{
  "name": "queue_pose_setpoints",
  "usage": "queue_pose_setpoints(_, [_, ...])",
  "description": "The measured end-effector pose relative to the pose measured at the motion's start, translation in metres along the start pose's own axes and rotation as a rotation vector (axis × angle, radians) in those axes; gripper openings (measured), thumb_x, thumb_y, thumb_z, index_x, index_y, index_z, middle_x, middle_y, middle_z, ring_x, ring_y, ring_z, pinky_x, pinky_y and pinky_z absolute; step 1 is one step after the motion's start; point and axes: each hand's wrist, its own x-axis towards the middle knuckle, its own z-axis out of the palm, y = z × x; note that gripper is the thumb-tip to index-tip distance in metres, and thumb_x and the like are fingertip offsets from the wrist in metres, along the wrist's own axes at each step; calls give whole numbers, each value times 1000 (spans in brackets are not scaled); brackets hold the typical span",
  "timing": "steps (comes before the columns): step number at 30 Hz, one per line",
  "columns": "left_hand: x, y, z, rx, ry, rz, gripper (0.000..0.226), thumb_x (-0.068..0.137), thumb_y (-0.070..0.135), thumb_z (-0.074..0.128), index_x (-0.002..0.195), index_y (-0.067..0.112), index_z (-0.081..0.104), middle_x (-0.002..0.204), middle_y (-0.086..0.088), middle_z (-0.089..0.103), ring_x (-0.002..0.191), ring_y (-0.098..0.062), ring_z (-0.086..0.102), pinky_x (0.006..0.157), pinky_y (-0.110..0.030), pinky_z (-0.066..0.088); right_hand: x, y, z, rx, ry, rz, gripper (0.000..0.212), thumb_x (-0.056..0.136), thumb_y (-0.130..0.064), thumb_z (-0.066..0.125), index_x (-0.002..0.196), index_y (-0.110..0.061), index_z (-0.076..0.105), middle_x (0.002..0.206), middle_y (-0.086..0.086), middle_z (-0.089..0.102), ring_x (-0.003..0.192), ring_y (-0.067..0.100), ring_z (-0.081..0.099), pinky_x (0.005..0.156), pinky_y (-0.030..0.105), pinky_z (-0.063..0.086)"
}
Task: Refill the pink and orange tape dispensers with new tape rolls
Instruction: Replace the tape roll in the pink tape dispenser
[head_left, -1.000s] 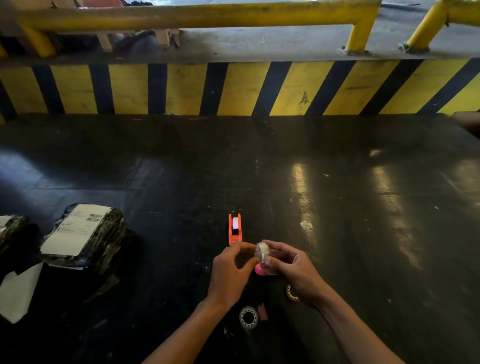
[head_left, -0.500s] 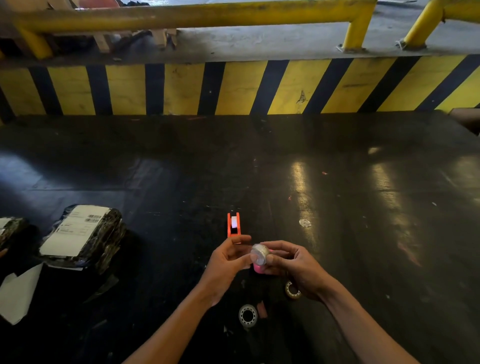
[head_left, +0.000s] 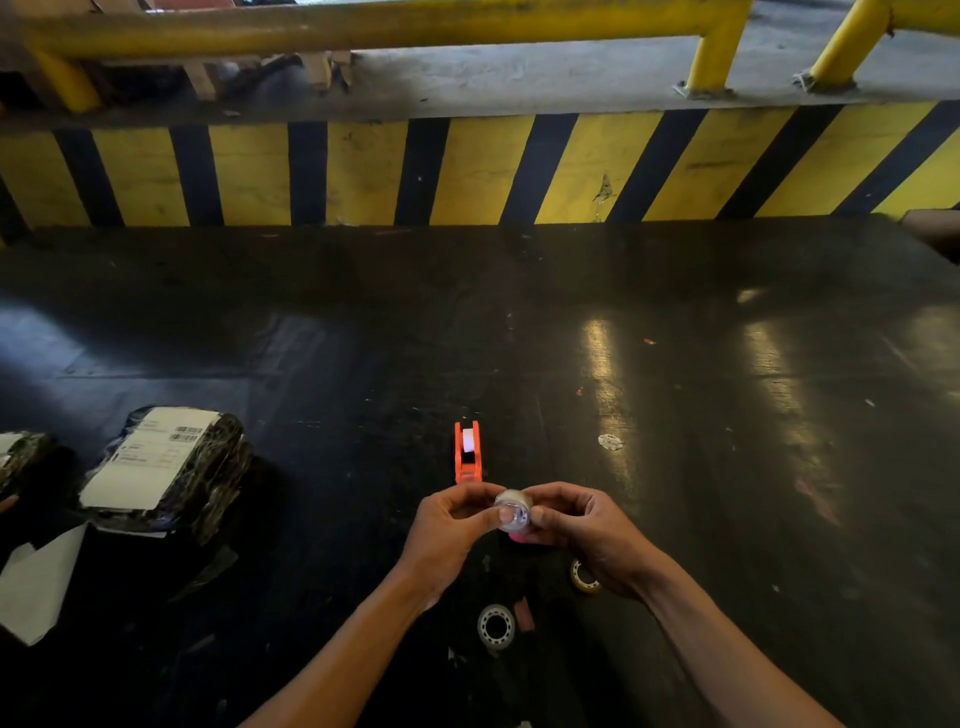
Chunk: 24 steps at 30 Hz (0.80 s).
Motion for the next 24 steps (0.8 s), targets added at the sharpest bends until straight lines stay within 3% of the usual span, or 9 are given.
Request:
queue_pose_setpoints(5, [-2,-3,5,11,-8,20,26,84,14,78,110,13,74,108,-2,78,104,-16,73,85,-28,59,1,0,-4,2,-35,29,38,84,-9,74,119,3,66,122,30,67,117,48,61,106,61,44])
queue_pose_setpoints(7, [-3,-4,6,17,-19,-5,29,85,16,78,114,14,72,109,-3,77,105,-17,73,85,-28,60,0,-1,-5,-11,-42,35,37,84,-10,75,118,1,67,122,28,68,114,44,64,98,50,54])
queue_pose_setpoints(10, [-3,-4,2,-56,-89,-93,44,82,21,80,124,18,67,116,-4,75,108,-17,72,85,-27,60,-1,-3,-5,-11,-50,49,39,83,-10,77,118,1,68,123,27,67,108,39,66,89,38,59])
queue_pose_setpoints(14, [-3,-4,-6,-6,-172,-84,33,76,35,83,108,28,77,110,1,77,105,-15,72,81,-22,59,0,-3,-5,21,-61,80,42,76,-12,84,113,2,70,124,24,68,111,42,66,89,39,60])
queue_pose_setpoints(16, [-5,-4,-6,24,-170,-54,31,73,38,84,102,30,78,106,3,77,102,-13,73,80,-18,57,1,-4,-5,1,-32,85,35,76,-10,82,108,2,73,115,21,72,102,37,71,84,36,62])
queue_pose_setpoints(19, [-3,-8,-7,184,-126,1,30,73,36,86,100,29,77,102,6,77,96,-9,72,79,-20,58,1,-6,-5,-26,22,104,18,81,-5,77,98,-1,76,94,11,77,75,19,72,62,24,59])
queue_pose_setpoints(24, [2,-19,-13,505,-60,60,29,79,23,85,106,23,74,101,5,74,92,-4,70,81,-24,57,0,-14,-6,-45,22,152,9,87,1,70,94,-1,75,77,12,71,62,13,64,54,18,53])
